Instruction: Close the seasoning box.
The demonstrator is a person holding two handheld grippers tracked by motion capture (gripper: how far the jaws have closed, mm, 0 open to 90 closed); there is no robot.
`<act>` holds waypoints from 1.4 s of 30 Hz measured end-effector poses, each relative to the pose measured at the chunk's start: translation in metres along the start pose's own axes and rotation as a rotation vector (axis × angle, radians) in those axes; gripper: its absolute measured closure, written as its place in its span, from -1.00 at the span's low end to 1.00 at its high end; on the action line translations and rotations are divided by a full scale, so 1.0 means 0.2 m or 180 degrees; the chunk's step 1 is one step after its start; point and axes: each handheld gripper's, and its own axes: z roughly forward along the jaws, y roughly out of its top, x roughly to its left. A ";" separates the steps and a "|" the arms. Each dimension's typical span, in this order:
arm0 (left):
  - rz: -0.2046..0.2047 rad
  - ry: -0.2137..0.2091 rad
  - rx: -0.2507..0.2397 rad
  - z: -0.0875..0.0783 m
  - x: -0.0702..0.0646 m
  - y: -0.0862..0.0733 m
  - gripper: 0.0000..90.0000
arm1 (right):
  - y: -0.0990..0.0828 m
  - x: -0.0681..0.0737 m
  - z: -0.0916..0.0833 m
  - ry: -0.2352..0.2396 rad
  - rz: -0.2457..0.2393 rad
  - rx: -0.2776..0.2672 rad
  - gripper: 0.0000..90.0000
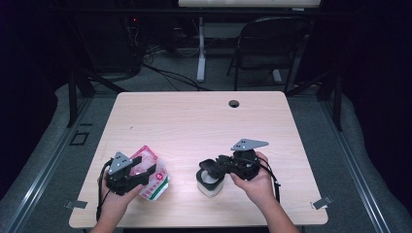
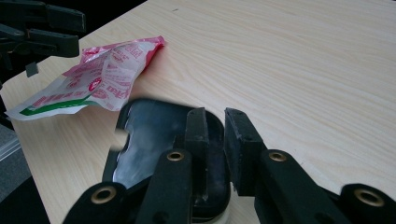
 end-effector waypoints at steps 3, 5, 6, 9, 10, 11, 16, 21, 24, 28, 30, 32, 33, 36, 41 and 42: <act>0.0008 0.0007 0.0017 0.00 0.00 0.00 -0.21 | 0.00 0.00 0.01 0.0008 0.0005 0.0004 0.77; 0.0004 0.0007 0.0005 0.00 0.01 0.00 -0.21 | -0.01 0.00 0.01 0.0007 0.0008 0.0006 0.76; 0.0005 0.0011 0.0003 0.00 0.01 0.00 -0.21 | -0.01 0.00 0.01 0.0010 0.0005 0.0011 0.76; -0.0025 0.0018 -0.0016 0.00 0.01 0.00 -0.21 | -0.01 0.01 0.02 0.0021 0.0000 0.0013 0.74; -0.0025 0.0018 -0.0016 0.00 0.01 0.00 -0.21 | -0.01 0.01 0.02 0.0016 -0.0012 0.0022 0.73; -0.0031 0.0020 -0.0015 0.00 0.01 0.00 -0.21 | -0.01 0.01 0.02 0.0021 0.0000 0.0010 0.72; -0.0027 0.0038 -0.0016 0.00 0.03 0.00 -0.21 | -0.01 0.00 0.01 0.0010 0.0012 -0.0010 0.70; -0.0048 0.0053 -0.0023 0.00 0.04 0.00 -0.21 | -0.02 -0.03 0.01 -0.0033 0.0059 -0.0006 0.63; -0.0060 0.0059 -0.0017 0.00 0.04 -0.01 -0.21 | -0.02 -0.06 0.00 -0.0088 0.0108 -0.0045 0.56; -0.0063 0.0079 -0.0011 0.00 0.05 -0.01 -0.21 | -0.03 -0.10 -0.02 -0.0151 0.0173 -0.0081 0.45; -0.0085 0.0090 -0.0025 0.00 0.06 -0.01 -0.21 | -0.03 -0.12 -0.02 -0.0186 0.0215 -0.0101 0.37; -0.0087 0.0097 -0.0018 -0.01 0.07 -0.01 -0.21 | -0.04 -0.14 -0.02 -0.0231 0.0248 -0.0105 0.32; -0.0105 0.0106 -0.0022 -0.01 0.07 -0.01 -0.21 | -0.04 -0.15 -0.02 -0.0256 0.0258 -0.0114 0.27; -0.0131 0.0120 -0.0034 -0.01 0.09 -0.01 -0.21 | -0.05 -0.18 -0.03 -0.0326 0.0321 -0.0140 0.19; -0.0174 0.0137 -0.0049 -0.02 0.10 -0.02 -0.21 | -0.07 -0.23 -0.03 -0.0447 0.0408 -0.0136 0.09; -0.0177 0.0144 -0.0050 -0.02 0.10 -0.02 -0.21 | -0.08 -0.24 -0.03 -0.0471 0.0435 -0.0132 0.08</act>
